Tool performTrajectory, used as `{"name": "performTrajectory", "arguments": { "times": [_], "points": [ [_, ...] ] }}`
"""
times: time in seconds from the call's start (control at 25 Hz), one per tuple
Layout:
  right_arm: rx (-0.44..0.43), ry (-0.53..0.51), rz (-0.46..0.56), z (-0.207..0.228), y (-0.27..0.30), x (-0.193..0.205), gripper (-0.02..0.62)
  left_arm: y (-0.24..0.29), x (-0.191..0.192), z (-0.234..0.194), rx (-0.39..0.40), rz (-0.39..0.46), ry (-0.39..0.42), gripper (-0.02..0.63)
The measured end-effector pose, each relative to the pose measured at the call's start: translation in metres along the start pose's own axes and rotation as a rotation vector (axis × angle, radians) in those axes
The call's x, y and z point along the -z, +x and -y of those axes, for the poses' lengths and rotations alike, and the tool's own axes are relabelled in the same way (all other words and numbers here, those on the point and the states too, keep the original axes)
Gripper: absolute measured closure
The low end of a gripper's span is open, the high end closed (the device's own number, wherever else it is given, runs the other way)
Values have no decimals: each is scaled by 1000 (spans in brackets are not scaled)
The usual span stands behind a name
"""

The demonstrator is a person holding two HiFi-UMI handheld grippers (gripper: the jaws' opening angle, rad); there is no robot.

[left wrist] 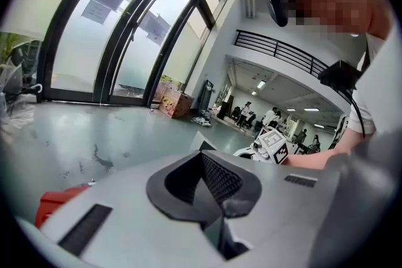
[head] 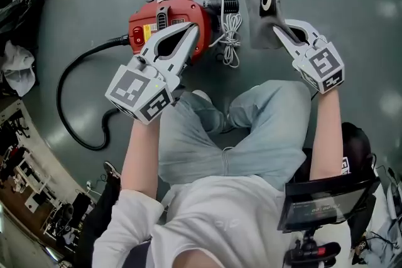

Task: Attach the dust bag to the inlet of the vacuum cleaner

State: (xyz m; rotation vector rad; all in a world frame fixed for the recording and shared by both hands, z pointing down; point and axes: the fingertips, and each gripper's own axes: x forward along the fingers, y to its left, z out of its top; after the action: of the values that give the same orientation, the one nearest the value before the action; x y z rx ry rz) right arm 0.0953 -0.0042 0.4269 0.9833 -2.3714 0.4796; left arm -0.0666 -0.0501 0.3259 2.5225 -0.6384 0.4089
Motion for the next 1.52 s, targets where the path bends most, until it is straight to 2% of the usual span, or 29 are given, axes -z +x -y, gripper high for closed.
{"name": "performTrajectory", "arguments": {
  "times": [0.12, 0.4, 0.56, 0.68, 0.8, 0.88, 0.96, 1.08, 1.24, 1.32, 1.4, 1.52],
  "points": [
    [-10, -16, 6, 6, 30, 29, 580, 22, 22, -14, 6, -6, 6, 600],
    [-95, -163, 20, 4, 78, 65, 580, 47, 42, -31, 18, 6, 84, 600],
    [-145, -244, 70, -14, 100, 66, 580, 52, 57, -46, 24, 22, 30, 600],
    [-162, -314, 70, -26, 110, 65, 580, 55, 67, -50, 24, 7, 18, 600],
    [-174, -355, 68, -31, 110, 62, 580, 60, 70, -38, 43, -11, -15, 600],
    [-186, -375, 78, -35, 106, 59, 580, 72, 76, -17, 99, -7, -68, 600],
    [-213, -375, 113, -39, 102, 55, 580, 85, 80, 7, 150, 12, -52, 600],
    [-267, -379, 144, -42, 104, 51, 580, 102, 85, 19, 132, 5, 1, 600],
    [-289, -415, 108, -33, 112, 53, 580, 116, 122, 22, 116, -86, -40, 600],
    [-293, -416, 95, -30, 116, 55, 580, 122, 139, 18, 89, -103, -67, 600],
    [-323, -359, 104, -30, 115, 56, 579, 127, 152, 15, 69, -100, -94, 600],
    [-370, -214, 153, -27, 112, 50, 577, 132, 156, 7, 39, -72, -109, 600]
  ]
}}
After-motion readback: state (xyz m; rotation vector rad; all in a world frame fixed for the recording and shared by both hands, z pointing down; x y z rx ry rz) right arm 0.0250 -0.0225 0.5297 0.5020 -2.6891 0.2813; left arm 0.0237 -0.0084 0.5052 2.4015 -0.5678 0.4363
